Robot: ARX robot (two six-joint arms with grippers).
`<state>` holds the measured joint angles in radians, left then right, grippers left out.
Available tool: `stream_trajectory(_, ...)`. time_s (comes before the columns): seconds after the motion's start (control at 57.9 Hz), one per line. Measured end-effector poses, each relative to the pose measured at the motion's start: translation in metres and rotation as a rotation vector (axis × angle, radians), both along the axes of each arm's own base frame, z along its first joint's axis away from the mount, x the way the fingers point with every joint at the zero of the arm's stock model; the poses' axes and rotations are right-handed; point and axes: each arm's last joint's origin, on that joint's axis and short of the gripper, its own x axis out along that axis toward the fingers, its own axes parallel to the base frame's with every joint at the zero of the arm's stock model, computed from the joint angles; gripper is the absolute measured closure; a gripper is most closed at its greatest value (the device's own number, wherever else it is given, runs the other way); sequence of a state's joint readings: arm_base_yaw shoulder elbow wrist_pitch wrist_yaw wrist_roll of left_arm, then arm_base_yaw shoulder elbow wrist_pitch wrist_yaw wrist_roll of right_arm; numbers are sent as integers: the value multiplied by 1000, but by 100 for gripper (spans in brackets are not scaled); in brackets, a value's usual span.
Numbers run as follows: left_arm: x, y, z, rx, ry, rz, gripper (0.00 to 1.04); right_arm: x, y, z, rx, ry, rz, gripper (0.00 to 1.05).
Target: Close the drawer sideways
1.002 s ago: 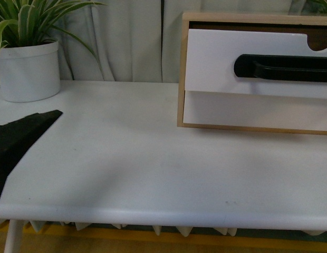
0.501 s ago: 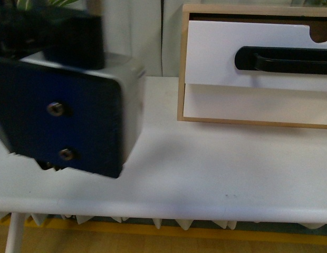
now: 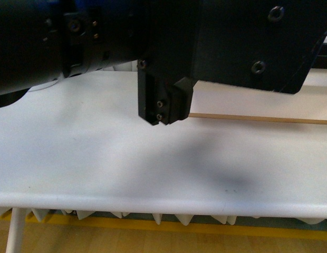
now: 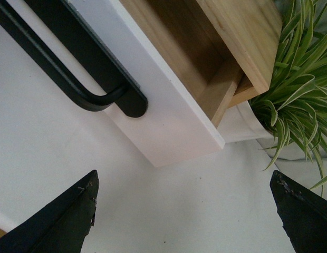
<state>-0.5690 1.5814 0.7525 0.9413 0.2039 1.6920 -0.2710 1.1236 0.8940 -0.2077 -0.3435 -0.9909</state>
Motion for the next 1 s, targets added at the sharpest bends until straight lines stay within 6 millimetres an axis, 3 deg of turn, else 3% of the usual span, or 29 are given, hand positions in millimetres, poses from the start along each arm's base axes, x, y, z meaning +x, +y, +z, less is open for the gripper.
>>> stream_trajectory(0.363, 22, -28, 9, -21, 7, -8, 6, 19, -8, 0, 9, 34, -8, 9)
stream_trajectory(1.002, 38, -40, 9, -20, 8, -10, 6, 46, -15, 3, 4, 41, -6, 9)
